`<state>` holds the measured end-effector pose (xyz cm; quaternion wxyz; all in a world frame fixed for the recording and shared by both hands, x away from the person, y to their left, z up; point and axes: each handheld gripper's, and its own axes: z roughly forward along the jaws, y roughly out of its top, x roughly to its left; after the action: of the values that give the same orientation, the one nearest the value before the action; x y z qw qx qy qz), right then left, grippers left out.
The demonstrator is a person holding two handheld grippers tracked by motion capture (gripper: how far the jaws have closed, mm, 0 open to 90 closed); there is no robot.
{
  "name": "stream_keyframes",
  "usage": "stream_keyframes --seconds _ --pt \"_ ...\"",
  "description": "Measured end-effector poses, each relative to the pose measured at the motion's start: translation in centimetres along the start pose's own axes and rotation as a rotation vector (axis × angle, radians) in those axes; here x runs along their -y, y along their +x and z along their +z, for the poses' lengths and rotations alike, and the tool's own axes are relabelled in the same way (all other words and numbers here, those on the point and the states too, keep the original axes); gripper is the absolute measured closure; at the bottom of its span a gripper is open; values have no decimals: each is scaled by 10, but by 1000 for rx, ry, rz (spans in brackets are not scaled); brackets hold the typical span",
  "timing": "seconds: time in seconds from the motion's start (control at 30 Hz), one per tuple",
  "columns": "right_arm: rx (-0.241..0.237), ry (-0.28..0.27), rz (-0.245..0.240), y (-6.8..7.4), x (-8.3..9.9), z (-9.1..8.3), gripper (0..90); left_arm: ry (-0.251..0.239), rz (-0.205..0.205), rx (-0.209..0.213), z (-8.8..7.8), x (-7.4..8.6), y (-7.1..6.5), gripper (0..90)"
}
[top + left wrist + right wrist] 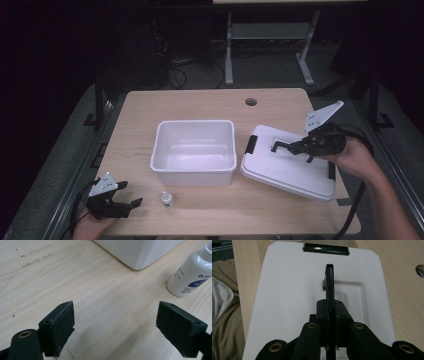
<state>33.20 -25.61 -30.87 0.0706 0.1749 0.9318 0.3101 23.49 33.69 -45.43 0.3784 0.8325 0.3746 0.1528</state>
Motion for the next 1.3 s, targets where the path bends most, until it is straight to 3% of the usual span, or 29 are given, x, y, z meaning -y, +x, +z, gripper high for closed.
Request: stream_keyframes --seconds 0.6,0.93,1.3 --pt "-28 17 63 -2 39 41 839 5 2 6 1 1 -1 152" --pt "-37 45 78 -3 50 63 839 9 9 9 1 0 -2 152" --pt "-33 44 101 -4 58 74 839 11 9 10 2 0 -2 152"
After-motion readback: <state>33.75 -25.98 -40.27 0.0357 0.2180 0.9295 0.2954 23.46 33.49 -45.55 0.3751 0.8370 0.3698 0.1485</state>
